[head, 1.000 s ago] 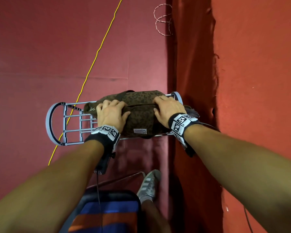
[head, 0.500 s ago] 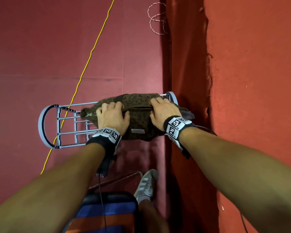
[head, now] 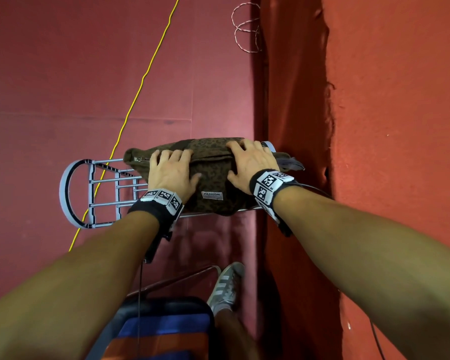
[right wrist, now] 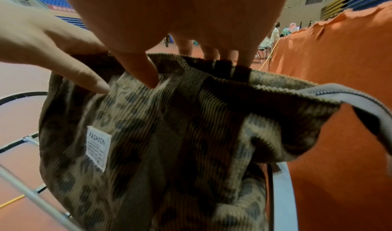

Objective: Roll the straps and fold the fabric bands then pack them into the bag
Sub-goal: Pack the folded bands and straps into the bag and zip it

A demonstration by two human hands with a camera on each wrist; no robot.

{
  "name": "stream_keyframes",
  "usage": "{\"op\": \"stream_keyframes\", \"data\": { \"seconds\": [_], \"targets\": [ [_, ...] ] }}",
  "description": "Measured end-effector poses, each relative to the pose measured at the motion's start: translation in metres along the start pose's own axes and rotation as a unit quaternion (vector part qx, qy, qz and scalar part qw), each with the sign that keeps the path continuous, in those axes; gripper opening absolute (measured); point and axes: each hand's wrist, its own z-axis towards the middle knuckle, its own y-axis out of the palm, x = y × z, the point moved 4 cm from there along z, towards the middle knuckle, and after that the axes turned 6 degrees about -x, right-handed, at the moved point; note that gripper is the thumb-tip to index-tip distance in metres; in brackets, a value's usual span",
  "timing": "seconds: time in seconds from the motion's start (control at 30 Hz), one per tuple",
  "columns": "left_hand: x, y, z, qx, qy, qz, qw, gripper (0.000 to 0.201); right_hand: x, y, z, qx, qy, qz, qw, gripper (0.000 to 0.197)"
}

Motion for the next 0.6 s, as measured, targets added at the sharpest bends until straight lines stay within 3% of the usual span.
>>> {"op": "stream_keyframes", "data": {
  "seconds": [0.07,0.2,0.33,0.37,0.5,0.6],
  "targets": [
    [-0.001,-0.006,0.004,-0.002,0.021,0.011,1.000,0.018,0.001,-0.002,0.001,-0.007,0.012,-0.004,1.000,0.048],
    [0.011,-0.024,-0.007,0.025,0.079,0.003,0.997,0.021,0.003,-0.017,-0.015,0.040,0.001,-0.016,0.999,0.026],
    [0.023,-0.039,-0.016,0.062,0.089,0.004,0.994,0.025,0.006,-0.027,-0.030,0.072,0.005,0.006,0.997,0.025],
    [0.023,-0.037,-0.015,0.046,0.084,0.004,0.995,0.026,0.008,-0.025,-0.029,0.062,0.011,0.019,0.998,0.023],
    [0.020,0.005,-0.021,-0.044,0.063,0.017,0.997,0.025,0.007,0.006,-0.025,-0.054,0.004,0.020,0.998,0.032],
    [0.012,0.022,-0.022,0.003,0.037,0.002,0.999,0.021,0.006,0.018,-0.022,-0.030,0.007,0.020,0.999,0.039]
  ]
}}
